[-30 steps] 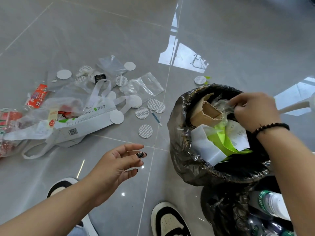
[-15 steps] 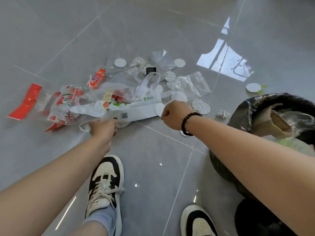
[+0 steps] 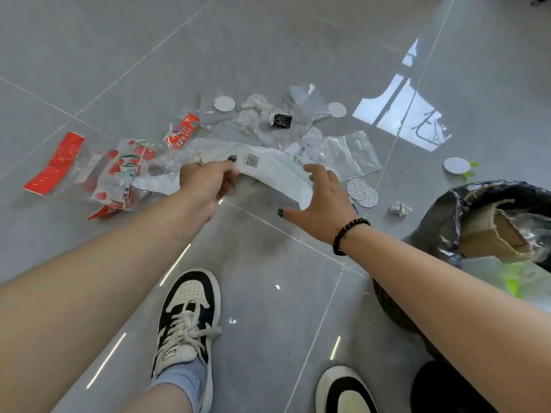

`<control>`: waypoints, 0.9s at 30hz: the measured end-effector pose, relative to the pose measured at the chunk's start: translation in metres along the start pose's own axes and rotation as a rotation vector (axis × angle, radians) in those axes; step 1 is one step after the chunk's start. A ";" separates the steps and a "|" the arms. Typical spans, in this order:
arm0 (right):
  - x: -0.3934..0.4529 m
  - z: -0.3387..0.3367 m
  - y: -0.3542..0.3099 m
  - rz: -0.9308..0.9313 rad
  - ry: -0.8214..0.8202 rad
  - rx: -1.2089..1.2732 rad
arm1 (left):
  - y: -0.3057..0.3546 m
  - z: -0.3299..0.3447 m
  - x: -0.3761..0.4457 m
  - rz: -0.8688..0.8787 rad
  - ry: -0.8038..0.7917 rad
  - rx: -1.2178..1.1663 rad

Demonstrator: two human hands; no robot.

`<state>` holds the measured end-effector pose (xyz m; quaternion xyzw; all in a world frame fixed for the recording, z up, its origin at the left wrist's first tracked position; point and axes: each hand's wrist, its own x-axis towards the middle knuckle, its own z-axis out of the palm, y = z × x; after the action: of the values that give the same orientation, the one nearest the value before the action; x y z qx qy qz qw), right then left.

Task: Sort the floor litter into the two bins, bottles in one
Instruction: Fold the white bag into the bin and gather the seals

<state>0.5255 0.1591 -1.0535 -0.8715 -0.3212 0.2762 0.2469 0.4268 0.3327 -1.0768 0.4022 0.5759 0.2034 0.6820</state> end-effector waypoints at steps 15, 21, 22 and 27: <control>-0.033 -0.046 0.001 0.099 0.209 0.853 | 0.008 -0.005 -0.116 0.556 -0.253 0.121; -0.067 -0.037 -0.011 0.132 -0.040 0.964 | -0.020 0.003 -0.117 0.369 -0.547 0.366; -0.073 -0.032 -0.009 0.149 -0.069 0.958 | -0.025 0.001 -0.118 0.343 -0.570 0.365; -0.102 -0.021 0.004 0.275 -0.165 1.049 | -0.042 -0.007 -0.125 0.241 -0.653 0.387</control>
<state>0.4754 0.0798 -1.0075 -0.6409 -0.0419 0.4965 0.5840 0.3808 0.2171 -1.0317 0.6315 0.3053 0.0311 0.7121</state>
